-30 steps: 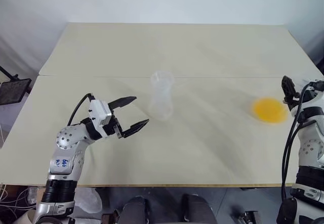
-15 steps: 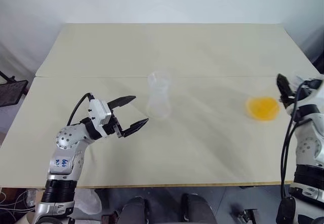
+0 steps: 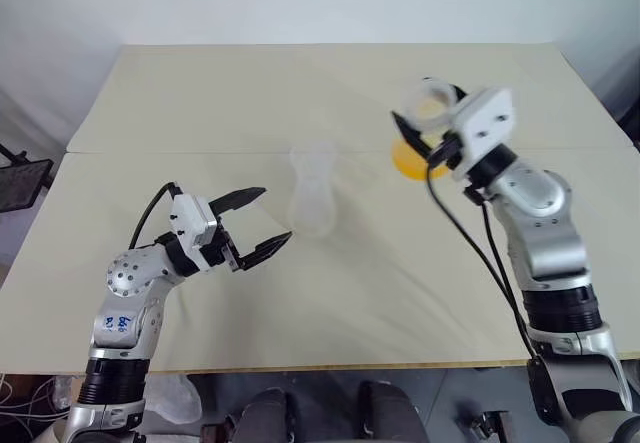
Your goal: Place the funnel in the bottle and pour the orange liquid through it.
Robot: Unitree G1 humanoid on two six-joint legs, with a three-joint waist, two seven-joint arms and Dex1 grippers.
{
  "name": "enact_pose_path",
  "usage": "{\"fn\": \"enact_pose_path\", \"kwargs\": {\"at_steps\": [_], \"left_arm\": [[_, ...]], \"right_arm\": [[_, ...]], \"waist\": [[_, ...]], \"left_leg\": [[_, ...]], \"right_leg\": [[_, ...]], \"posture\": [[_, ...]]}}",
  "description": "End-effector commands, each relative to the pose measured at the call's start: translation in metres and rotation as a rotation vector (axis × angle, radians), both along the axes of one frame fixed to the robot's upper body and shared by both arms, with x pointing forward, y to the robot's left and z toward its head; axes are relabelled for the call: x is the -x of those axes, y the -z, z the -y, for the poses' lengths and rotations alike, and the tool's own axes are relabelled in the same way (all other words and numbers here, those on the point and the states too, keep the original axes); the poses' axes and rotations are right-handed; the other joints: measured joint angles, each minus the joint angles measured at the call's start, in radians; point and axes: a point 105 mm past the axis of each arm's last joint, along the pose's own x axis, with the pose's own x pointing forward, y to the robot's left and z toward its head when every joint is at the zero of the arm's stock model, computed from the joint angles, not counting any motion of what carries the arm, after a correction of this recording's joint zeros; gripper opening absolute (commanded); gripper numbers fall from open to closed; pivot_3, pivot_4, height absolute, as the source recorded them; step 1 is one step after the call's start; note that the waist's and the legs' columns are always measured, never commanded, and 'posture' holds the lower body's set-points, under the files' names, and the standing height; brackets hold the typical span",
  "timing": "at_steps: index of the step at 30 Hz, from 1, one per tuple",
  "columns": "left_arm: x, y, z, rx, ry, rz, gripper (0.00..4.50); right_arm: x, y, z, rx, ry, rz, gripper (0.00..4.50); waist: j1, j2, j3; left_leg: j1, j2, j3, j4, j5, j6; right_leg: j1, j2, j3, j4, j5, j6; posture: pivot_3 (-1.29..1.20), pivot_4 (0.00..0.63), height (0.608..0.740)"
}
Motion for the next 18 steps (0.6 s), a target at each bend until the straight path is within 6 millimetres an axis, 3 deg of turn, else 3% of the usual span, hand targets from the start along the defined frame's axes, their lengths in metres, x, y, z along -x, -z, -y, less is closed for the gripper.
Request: {"fn": "enact_pose_path", "kwargs": {"at_steps": [1,9,18], "left_arm": [[0.007,-0.009,0.000,0.002,0.013,0.039,4.50],[0.010,-0.007,0.000,0.002,0.007,0.036,4.50],[0.008,-0.008,-0.002,0.048,-0.046,0.046,4.50]], "right_arm": [[0.008,-0.016,-0.016,0.131,0.008,0.208,2.50],[0.000,-0.022,-0.032,0.264,0.083,0.418,2.50],[-0.009,-0.026,-0.043,0.320,0.111,0.504,2.50]], "waist": [[0.000,0.000,0.000],[-0.003,0.000,0.000],[-0.003,0.000,0.000]], "left_leg": [[0.000,0.000,0.000,0.000,0.000,0.000],[0.000,0.001,0.000,0.000,0.000,0.000],[0.000,0.001,0.000,0.000,0.000,0.000]], "right_leg": [[0.000,0.000,0.000,0.000,0.000,0.000],[0.000,0.000,0.000,0.000,0.000,0.000],[0.000,0.000,0.000,0.000,0.000,0.000]], "posture": [[0.00,0.150,0.740],[0.00,0.150,0.740],[0.00,0.150,0.740]]}}
